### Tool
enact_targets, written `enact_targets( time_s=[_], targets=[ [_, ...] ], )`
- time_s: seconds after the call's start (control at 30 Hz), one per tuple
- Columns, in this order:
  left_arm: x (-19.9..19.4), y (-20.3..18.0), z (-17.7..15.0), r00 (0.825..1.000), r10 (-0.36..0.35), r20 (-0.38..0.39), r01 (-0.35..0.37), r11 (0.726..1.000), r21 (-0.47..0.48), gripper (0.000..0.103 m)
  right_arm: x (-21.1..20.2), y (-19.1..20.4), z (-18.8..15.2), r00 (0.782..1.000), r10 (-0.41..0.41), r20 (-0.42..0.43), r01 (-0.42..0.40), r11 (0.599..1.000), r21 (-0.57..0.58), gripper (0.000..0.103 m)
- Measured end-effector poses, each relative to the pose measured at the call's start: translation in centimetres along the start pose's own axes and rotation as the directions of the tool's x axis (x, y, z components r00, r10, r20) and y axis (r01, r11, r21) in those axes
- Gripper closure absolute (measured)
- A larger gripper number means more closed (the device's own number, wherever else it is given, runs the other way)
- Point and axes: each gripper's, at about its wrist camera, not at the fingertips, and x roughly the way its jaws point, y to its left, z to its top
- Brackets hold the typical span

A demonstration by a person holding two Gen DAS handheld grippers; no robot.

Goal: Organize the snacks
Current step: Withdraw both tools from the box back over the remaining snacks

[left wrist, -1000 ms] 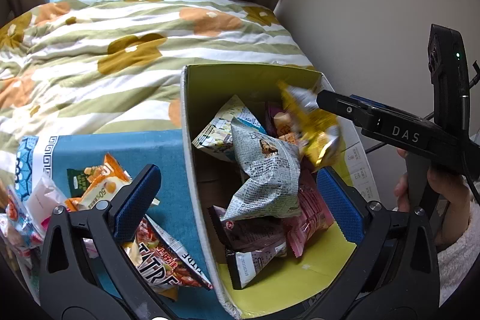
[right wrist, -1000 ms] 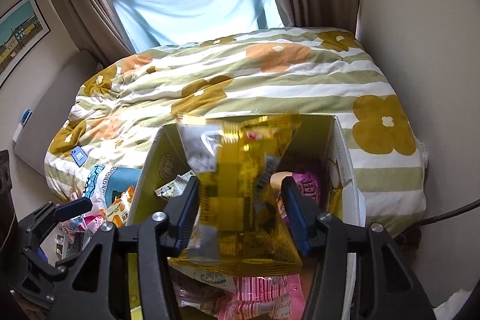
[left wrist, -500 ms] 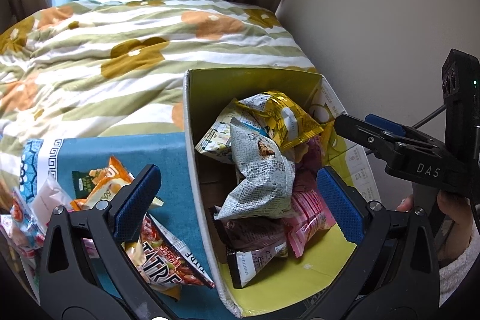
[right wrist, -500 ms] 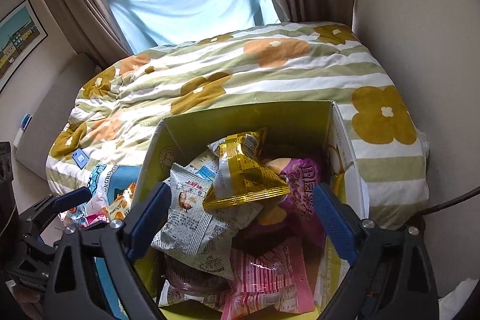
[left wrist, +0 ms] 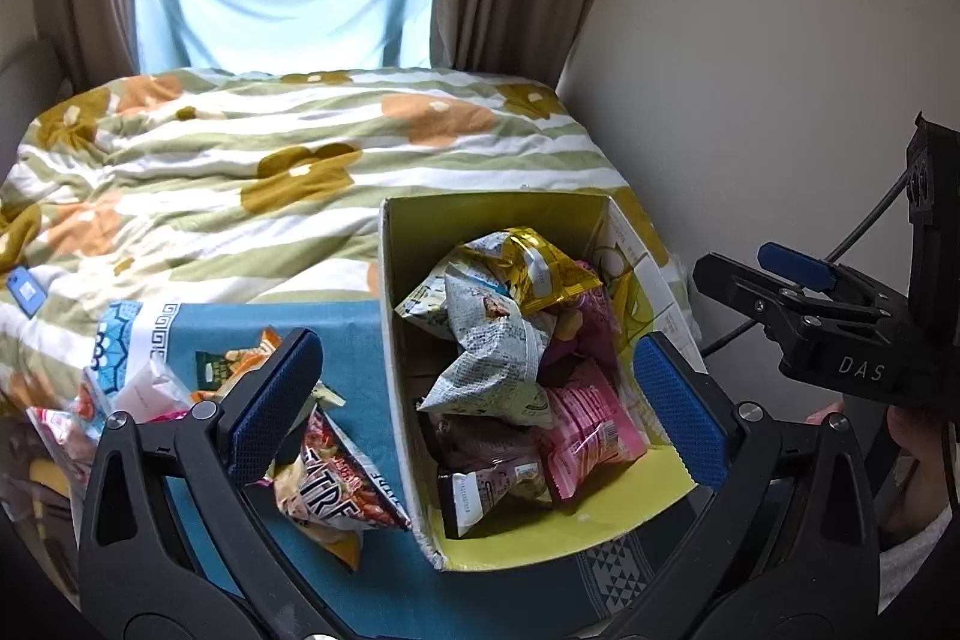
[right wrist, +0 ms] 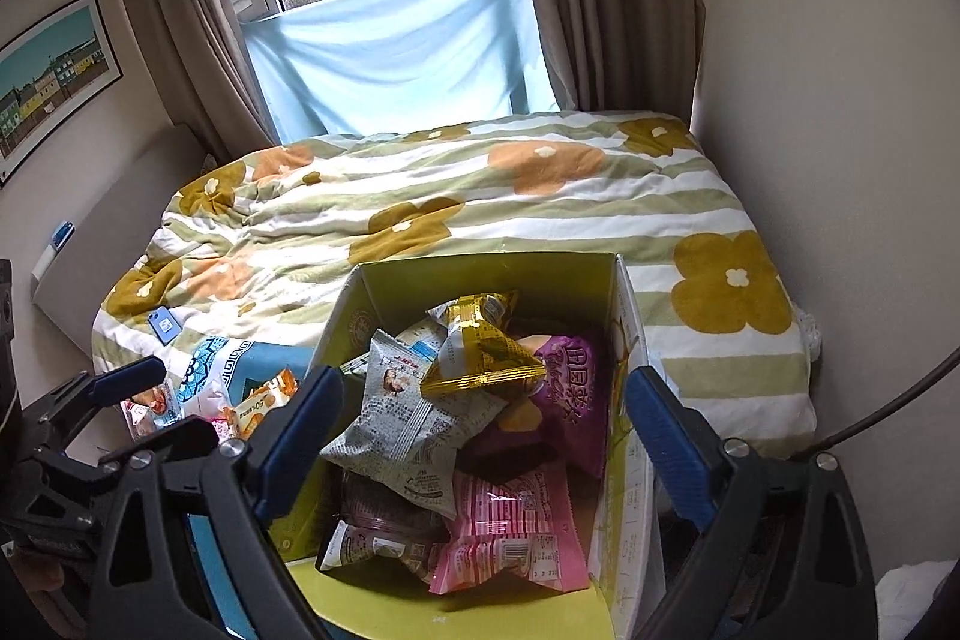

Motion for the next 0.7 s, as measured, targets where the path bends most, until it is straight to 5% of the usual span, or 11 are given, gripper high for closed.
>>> enact_targets(
  time_s=[0.1,0.7],
  targets=[
    [-1.9,-0.2,-0.6,0.999,0.028,0.035,-0.028,1.000,0.001,0.001,-1.6,0.3,-0.6,1.000,0.002,0.023,-0.002,1.000,-0.015,0.000],
    [-9.6,2.6,-7.7,0.972,0.213,0.101,-0.208,0.977,-0.055,0.000,-8.4,1.7,-6.7,0.992,-0.069,0.109,0.077,0.994,-0.076,0.000]
  ],
)
